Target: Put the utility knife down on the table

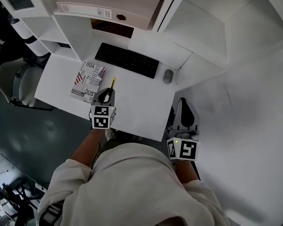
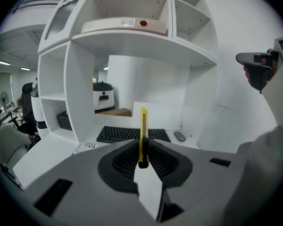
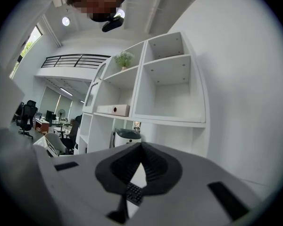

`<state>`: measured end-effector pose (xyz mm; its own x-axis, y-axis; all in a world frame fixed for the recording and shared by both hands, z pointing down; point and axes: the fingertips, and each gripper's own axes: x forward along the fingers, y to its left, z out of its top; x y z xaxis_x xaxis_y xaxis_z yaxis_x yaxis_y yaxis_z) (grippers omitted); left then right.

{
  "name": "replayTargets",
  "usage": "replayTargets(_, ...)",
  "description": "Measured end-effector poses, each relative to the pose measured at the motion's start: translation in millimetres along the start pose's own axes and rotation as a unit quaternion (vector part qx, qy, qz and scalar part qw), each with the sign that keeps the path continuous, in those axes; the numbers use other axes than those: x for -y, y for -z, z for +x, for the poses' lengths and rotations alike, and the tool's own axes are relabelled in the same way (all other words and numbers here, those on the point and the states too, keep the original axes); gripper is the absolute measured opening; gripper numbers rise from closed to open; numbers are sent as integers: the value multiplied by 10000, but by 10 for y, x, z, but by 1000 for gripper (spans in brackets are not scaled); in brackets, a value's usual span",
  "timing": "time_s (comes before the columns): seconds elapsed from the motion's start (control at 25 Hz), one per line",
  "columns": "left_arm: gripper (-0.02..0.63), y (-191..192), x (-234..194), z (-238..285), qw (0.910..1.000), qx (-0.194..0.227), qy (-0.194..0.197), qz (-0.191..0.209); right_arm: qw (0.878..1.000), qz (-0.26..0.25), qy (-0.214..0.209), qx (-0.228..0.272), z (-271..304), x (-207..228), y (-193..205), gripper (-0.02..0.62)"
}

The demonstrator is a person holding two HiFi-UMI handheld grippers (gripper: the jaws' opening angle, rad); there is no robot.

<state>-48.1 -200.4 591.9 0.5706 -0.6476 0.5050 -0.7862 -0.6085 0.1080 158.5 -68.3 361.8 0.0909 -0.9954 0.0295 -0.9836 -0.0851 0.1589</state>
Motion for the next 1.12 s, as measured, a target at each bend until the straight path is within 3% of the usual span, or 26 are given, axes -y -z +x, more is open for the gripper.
replayTargets(0.44,61,731,-96,717,9934,-1145,-12,23,9987,3,336,-390,28,415,314,3)
replayTargets(1.12,61,1408,-235,1302,9739,-2264,17,-136,9953,-12,640,-726,125,677,547,3)
